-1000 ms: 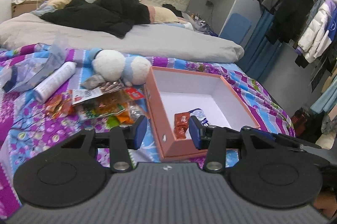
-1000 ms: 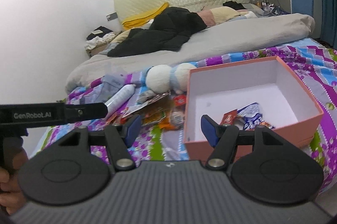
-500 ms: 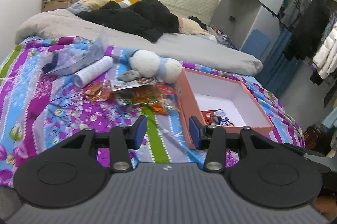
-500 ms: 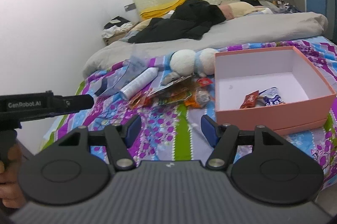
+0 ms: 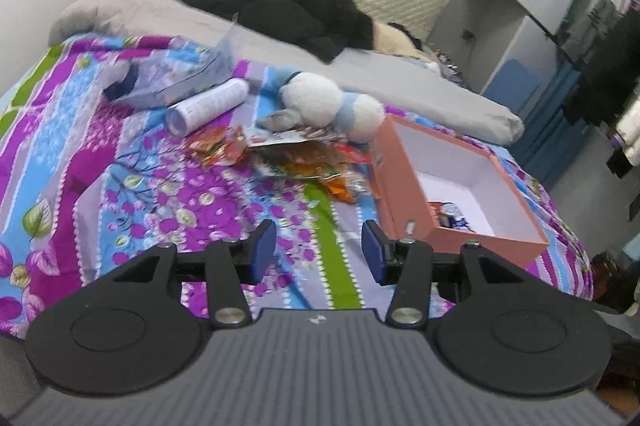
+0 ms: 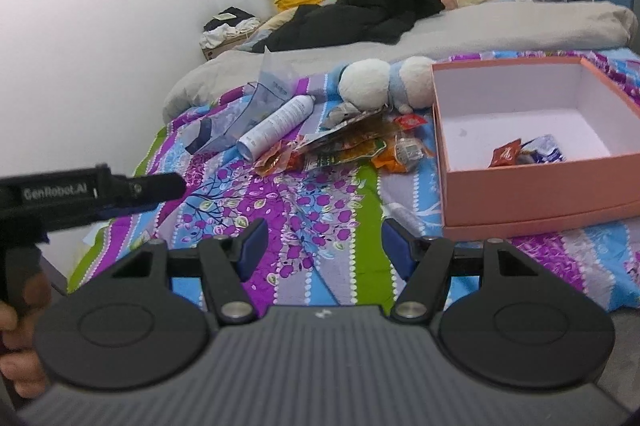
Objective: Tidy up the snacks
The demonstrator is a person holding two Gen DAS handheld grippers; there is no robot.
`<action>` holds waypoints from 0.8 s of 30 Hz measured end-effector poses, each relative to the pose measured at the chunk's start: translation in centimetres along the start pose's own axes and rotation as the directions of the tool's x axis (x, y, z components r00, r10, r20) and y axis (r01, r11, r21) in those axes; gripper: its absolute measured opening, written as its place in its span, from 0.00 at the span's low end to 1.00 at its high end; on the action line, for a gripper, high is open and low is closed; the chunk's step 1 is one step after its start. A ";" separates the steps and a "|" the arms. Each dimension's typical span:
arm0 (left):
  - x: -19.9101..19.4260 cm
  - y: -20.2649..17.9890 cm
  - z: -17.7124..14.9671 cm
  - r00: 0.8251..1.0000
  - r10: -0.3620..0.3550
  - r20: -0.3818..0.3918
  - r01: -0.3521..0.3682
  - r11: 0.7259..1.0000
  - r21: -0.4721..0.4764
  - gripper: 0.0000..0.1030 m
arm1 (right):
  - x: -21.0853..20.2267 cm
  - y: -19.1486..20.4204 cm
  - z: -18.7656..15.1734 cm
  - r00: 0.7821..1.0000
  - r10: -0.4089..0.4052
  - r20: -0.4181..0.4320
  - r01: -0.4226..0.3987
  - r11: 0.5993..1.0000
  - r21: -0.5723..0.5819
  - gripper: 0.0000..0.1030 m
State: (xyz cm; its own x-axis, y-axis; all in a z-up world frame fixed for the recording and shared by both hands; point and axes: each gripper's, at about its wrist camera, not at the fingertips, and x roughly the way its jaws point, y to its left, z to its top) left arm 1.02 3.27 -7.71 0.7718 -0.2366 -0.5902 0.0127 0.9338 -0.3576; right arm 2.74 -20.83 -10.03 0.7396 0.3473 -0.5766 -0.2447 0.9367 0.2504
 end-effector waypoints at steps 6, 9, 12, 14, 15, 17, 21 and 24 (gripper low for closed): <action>2.7 3.0 1.0 0.999 0.042 -0.013 -0.043 0.999 -0.031 0.52 | 3.4 0.3 0.7 0.999 0.011 -0.042 -0.010 0.999 0.036 0.63; 4.4 4.1 1.8 0.998 0.061 -0.019 -0.062 0.998 -0.031 0.52 | 5.1 0.6 1.0 0.999 0.024 -0.043 -0.023 0.999 0.041 0.63; 6.7 5.4 2.4 0.997 0.070 -0.029 -0.071 0.997 -0.035 0.52 | 6.8 0.5 1.5 0.998 0.056 -0.041 -0.053 0.996 0.069 0.63; 8.5 6.2 2.6 0.996 0.078 -0.042 -0.080 0.996 -0.043 0.52 | 8.1 0.4 1.8 0.997 0.067 -0.042 -0.064 0.995 0.077 0.63; 9.3 6.6 2.7 0.996 0.076 -0.046 -0.079 0.996 -0.046 0.52 | 8.8 0.3 1.9 0.997 0.071 -0.041 -0.068 0.994 0.080 0.63; 11.0 7.3 2.8 0.996 0.071 -0.048 -0.074 0.995 -0.062 0.52 | 10.2 0.2 2.2 0.997 0.073 -0.039 -0.069 0.993 0.093 0.63; 14.8 8.4 2.7 0.997 0.058 -0.049 -0.061 0.996 -0.061 0.52 | 13.3 -0.3 2.9 0.996 0.084 -0.021 -0.081 0.989 0.121 0.63; 17.5 8.9 2.6 0.997 0.058 -0.052 -0.060 0.998 -0.025 0.52 | 15.6 -0.9 3.2 0.996 0.090 -0.026 -0.086 0.988 0.132 0.63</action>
State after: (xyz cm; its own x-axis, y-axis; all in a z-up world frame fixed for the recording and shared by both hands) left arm 16.30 8.17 -19.33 0.7369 -0.1955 -0.6471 -0.0490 0.9393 -0.3396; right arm 16.50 -16.35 -16.82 0.6982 0.4311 -0.5715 -0.2223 0.8895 0.3993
